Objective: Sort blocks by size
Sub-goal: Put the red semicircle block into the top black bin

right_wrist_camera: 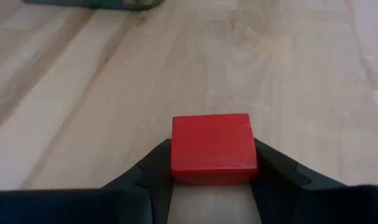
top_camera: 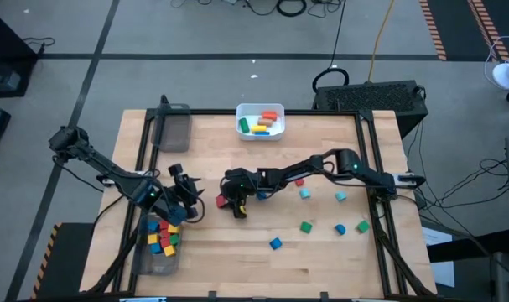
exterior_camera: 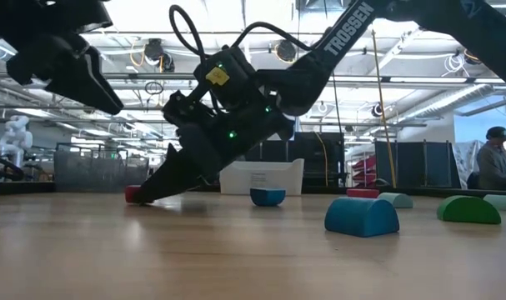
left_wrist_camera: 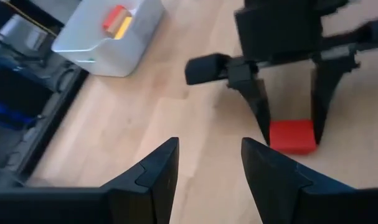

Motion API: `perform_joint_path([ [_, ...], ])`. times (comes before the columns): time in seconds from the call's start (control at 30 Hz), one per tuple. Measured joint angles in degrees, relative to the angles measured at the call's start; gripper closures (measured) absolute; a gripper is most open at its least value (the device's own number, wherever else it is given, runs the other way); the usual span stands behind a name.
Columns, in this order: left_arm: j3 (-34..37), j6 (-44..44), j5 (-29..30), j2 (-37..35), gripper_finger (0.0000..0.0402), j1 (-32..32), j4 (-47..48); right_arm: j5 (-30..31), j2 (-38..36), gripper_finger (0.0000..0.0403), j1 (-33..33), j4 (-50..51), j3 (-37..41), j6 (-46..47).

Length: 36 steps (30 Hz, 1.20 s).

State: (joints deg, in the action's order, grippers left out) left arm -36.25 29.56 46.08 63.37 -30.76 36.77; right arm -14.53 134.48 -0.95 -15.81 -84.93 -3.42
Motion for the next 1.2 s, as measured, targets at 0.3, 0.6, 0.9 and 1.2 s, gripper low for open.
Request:
perform_joint_path([
  [0.3,0.0,-9.57,-9.62,0.04,0.0224,-0.11,-5.09,-14.66,-3.66,0.0248,-0.87,-5.86,0.01,7.72],
  [0.6,0.0,-23.99,-16.72,0.04,0.0224,-0.15,-12.23,-20.32,-3.89,0.0238,-2.58,-14.49,0.03,17.11],
  [0.9,0.0,-33.7,-15.62,0.04,0.0224,-0.11,-18.47,-24.61,-3.89,0.0239,-3.17,-21.42,0.05,24.21],
  [1.2,0.0,-36.15,-13.95,0.04,0.0239,-0.11,-20.82,-24.56,-3.89,0.0238,-3.17,-23.64,0.05,26.55],
])
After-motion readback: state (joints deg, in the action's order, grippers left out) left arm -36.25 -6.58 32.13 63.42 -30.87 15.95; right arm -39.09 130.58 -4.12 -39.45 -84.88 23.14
